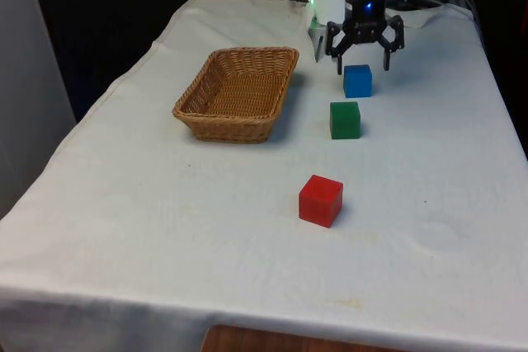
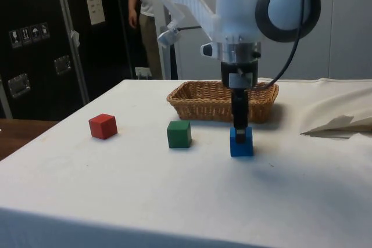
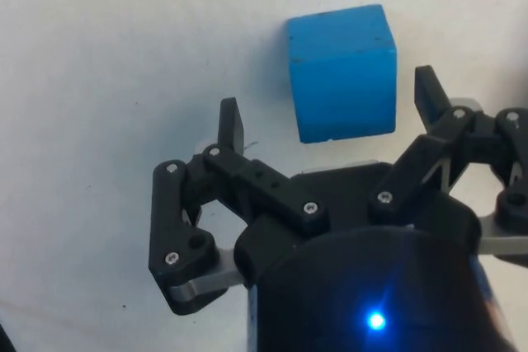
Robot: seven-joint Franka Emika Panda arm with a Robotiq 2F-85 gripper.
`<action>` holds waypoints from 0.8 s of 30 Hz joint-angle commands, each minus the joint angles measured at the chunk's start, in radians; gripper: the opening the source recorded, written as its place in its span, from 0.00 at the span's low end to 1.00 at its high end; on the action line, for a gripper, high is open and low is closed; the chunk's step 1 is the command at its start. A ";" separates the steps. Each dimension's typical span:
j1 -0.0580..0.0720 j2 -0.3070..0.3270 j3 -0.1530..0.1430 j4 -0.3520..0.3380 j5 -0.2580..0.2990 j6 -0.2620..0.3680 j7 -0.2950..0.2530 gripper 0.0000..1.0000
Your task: Pick up the blue cube and place it into the basket.
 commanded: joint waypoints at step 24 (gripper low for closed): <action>0.009 0.079 -0.057 -0.005 -0.053 0.091 -0.003 1.00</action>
